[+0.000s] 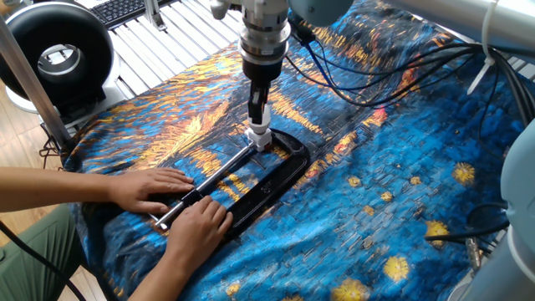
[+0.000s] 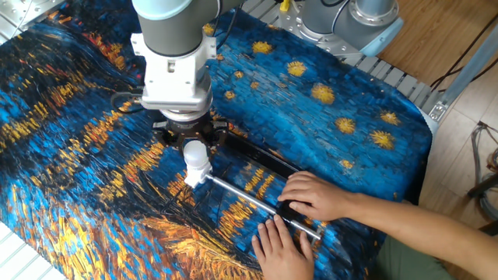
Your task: Take out the light bulb by rotating it
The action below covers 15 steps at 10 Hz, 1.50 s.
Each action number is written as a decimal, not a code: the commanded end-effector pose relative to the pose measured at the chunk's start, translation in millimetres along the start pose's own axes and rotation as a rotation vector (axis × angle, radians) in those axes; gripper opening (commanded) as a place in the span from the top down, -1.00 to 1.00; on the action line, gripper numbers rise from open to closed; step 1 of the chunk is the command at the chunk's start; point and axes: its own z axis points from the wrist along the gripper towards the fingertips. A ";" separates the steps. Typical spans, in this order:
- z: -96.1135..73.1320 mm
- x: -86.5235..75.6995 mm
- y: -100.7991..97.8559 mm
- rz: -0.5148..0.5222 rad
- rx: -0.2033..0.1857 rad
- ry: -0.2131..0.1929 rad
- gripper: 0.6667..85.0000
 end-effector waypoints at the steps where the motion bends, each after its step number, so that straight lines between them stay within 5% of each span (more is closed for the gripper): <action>1: -0.5 -1.9 -3.9 -0.173 0.011 -0.011 0.57; 9: 1.0 -21.8 -23.2 -0.486 0.103 -0.076 0.58; 14: -4.0 -28.0 -32.4 -0.565 0.162 -0.079 0.57; 15: -1.9 -32.0 -29.4 -0.581 0.154 -0.092 0.30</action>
